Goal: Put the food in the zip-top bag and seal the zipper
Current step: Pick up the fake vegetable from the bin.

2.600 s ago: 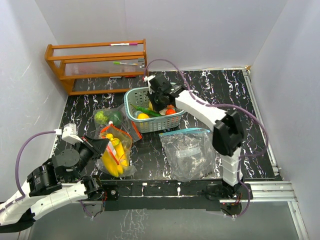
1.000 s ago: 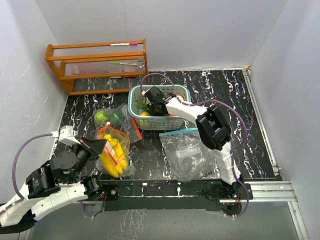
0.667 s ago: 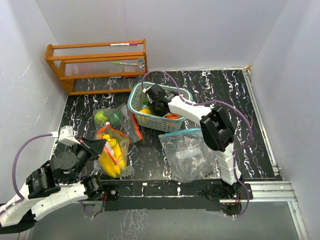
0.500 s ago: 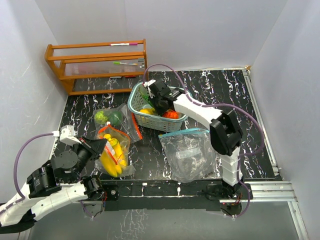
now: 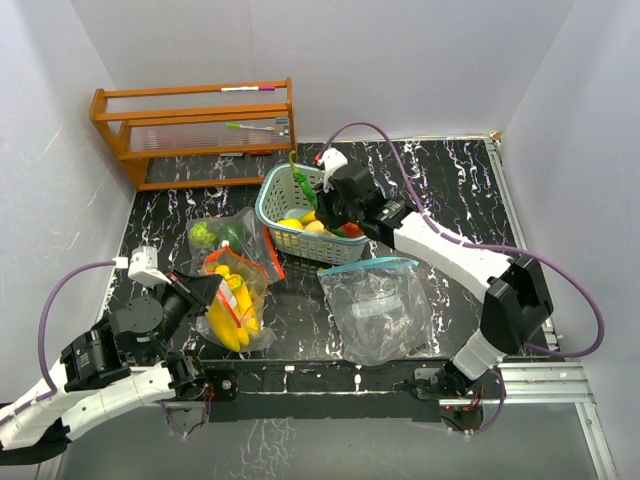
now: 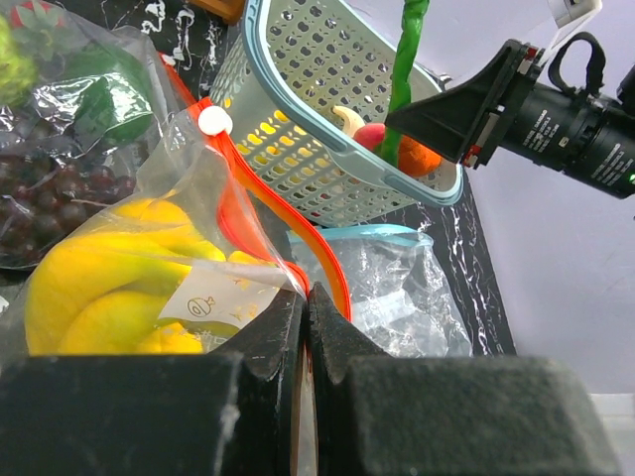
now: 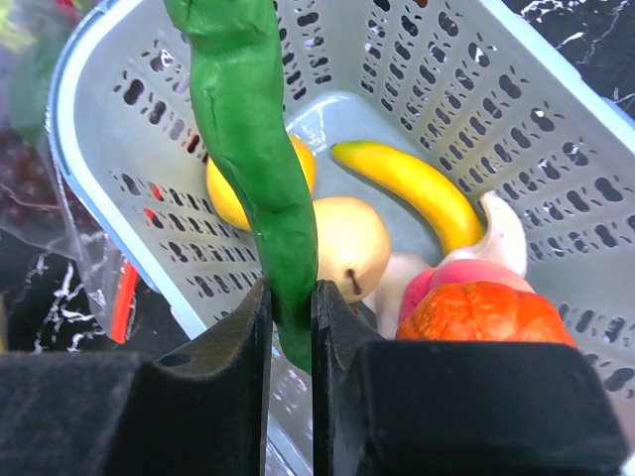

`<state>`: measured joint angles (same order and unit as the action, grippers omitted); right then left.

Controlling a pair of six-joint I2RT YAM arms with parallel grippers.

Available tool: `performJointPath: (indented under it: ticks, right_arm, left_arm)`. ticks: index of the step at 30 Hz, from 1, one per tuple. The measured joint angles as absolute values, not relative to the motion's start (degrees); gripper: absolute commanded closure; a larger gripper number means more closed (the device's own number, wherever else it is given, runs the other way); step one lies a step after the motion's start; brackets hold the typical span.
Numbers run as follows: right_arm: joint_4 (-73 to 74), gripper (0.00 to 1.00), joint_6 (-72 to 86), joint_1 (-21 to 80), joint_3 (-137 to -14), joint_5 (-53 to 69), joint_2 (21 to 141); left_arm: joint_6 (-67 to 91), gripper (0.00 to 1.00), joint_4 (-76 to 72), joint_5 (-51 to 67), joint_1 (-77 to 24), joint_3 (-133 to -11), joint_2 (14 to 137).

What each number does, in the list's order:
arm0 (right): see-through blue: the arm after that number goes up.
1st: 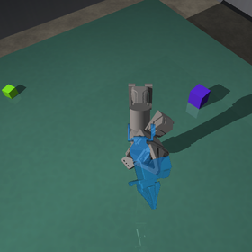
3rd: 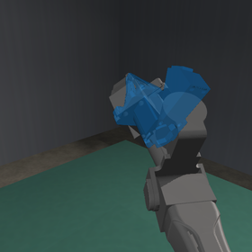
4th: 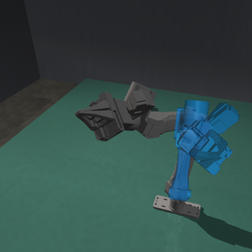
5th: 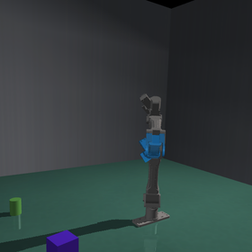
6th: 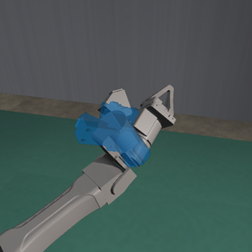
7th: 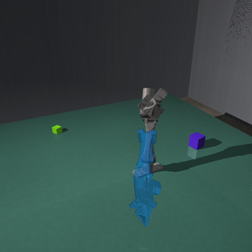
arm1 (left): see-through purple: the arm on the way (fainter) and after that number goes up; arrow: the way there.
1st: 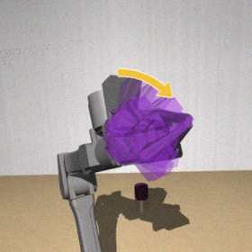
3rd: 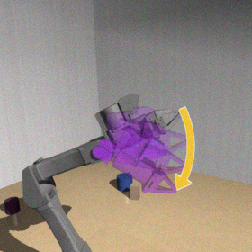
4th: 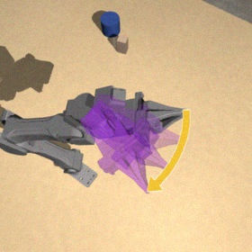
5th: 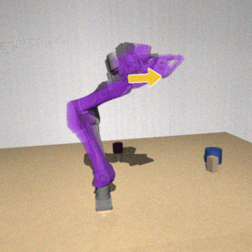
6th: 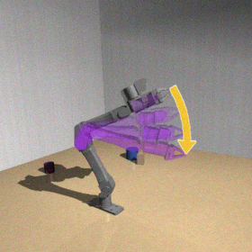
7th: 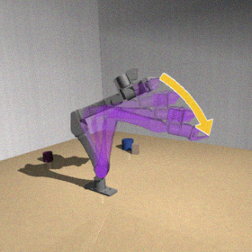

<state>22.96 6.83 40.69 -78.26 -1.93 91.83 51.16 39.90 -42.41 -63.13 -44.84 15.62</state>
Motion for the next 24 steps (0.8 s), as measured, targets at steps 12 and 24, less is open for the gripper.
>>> performJointPath:
  ticks: [12, 24]
  right_arm:
    - [-3.9, 0.92, 14.68, 40.42, -61.19, -0.64, 86.41]
    - [-23.88, 0.92, 15.97, 40.42, -59.07, -4.93, 81.8]
  left_arm:
    - [51.0, 1.0, 39.0, -41.39, -63.11, -43.86, 15.59]
    - [51.09, 1.0, 38.13, -41.15, -63.11, -42.26, 15.59]
